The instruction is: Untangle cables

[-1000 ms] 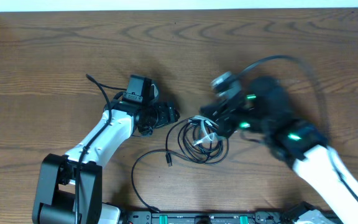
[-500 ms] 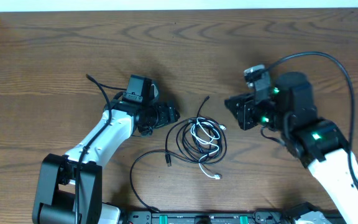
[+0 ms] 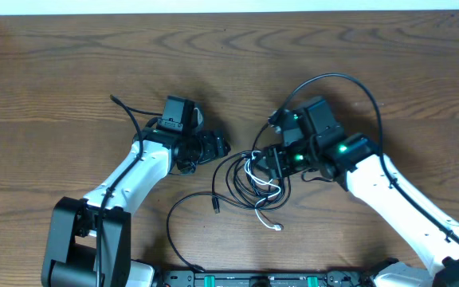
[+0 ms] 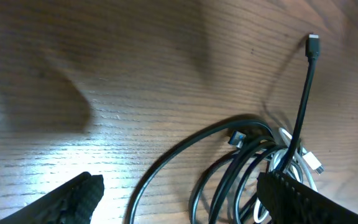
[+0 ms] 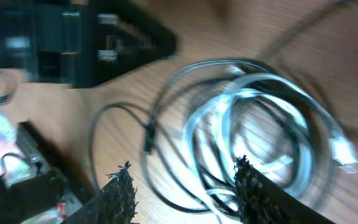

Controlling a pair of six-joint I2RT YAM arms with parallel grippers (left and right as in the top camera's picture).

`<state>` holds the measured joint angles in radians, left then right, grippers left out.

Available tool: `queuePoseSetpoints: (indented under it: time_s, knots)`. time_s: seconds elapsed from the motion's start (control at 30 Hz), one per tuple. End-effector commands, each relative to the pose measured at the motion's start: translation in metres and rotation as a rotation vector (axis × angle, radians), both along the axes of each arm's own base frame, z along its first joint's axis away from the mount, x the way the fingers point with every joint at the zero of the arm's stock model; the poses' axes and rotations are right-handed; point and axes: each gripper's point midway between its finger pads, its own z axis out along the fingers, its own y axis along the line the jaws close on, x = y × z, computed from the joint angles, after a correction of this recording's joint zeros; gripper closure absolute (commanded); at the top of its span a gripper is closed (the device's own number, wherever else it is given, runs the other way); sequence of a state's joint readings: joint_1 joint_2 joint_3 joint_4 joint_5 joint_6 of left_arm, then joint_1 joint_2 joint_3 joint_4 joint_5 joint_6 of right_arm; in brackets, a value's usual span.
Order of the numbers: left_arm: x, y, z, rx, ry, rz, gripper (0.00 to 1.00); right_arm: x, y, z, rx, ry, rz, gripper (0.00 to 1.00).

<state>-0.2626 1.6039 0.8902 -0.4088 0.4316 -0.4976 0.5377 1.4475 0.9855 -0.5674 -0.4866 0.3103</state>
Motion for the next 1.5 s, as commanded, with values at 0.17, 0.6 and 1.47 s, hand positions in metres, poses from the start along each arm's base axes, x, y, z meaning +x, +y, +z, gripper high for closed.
queuePoseSetpoints:
  time_s: [0.17,0.6,1.47]
  knots:
    - [0.005,0.04,-0.015,0.222,-0.015,0.081,0.19,-0.006,0.031,-0.001,-0.04,-0.157,0.125,0.53]
    - [0.001,0.068,-0.019,0.248,0.038,0.152,0.18,-0.002,0.034,-0.077,-0.239,-0.107,0.144,0.64]
    - [0.0,0.068,-0.019,0.246,0.042,0.152,0.18,0.028,0.053,0.059,-0.029,-0.427,0.117,0.99]
